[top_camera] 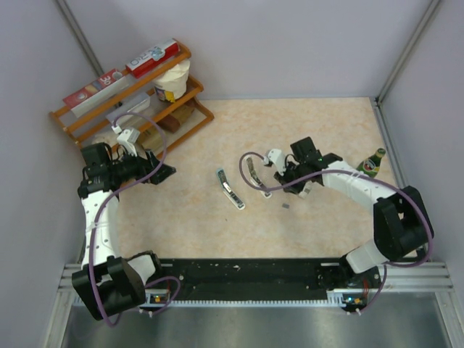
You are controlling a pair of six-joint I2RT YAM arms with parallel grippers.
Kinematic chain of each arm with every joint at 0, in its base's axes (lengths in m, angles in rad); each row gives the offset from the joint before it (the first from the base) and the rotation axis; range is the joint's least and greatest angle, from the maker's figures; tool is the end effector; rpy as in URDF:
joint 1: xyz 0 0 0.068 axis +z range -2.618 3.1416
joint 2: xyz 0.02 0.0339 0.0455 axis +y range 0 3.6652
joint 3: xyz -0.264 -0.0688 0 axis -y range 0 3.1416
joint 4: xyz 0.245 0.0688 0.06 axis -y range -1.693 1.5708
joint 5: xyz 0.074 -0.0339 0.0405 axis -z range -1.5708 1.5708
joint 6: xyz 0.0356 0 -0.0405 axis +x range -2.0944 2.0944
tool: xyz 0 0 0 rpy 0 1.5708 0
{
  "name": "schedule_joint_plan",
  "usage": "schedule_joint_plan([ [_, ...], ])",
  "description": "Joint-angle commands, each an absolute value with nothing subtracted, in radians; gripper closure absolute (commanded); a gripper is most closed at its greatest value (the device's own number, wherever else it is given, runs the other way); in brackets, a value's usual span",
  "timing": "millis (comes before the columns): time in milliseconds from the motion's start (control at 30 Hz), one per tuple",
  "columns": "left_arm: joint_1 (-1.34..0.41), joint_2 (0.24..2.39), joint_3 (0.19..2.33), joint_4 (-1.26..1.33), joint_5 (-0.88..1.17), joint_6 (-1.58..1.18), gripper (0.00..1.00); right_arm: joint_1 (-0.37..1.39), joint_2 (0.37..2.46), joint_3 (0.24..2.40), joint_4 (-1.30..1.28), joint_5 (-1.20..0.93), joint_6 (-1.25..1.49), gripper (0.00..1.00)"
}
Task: Load the staples into the stapler
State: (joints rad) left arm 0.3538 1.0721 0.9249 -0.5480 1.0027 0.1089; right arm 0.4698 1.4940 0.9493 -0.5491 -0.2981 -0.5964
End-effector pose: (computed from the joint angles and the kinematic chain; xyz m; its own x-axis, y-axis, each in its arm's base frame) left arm 0.2134 0.0468 0.3091 -0.5516 -0.1414 -0.8221 0.4836 0.7488 -0.4533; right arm 0.2538 0.1406 0.2051 -0.3448 -0.7772 -0.5264 -0.9024 0.4288 -0.0420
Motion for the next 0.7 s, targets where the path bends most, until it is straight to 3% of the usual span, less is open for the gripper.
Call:
schedule_joint_plan([
  [0, 0.361, 1.066, 0.922, -0.518, 0.997, 0.138, 0.02, 0.506, 1.517, 1.090, -0.523, -0.252, -0.470, 0.82],
  [267, 0.362, 1.063, 0.931, -0.532, 0.970, 0.153, 0.02, 0.592, 1.640, 1.247, -0.522, -0.193, -0.240, 0.80],
  [667, 0.367, 1.055, 0.928, -0.529, 0.954, 0.161, 0.02, 0.607, 1.618, 1.118, -0.350, -0.215, -0.011, 0.82],
])
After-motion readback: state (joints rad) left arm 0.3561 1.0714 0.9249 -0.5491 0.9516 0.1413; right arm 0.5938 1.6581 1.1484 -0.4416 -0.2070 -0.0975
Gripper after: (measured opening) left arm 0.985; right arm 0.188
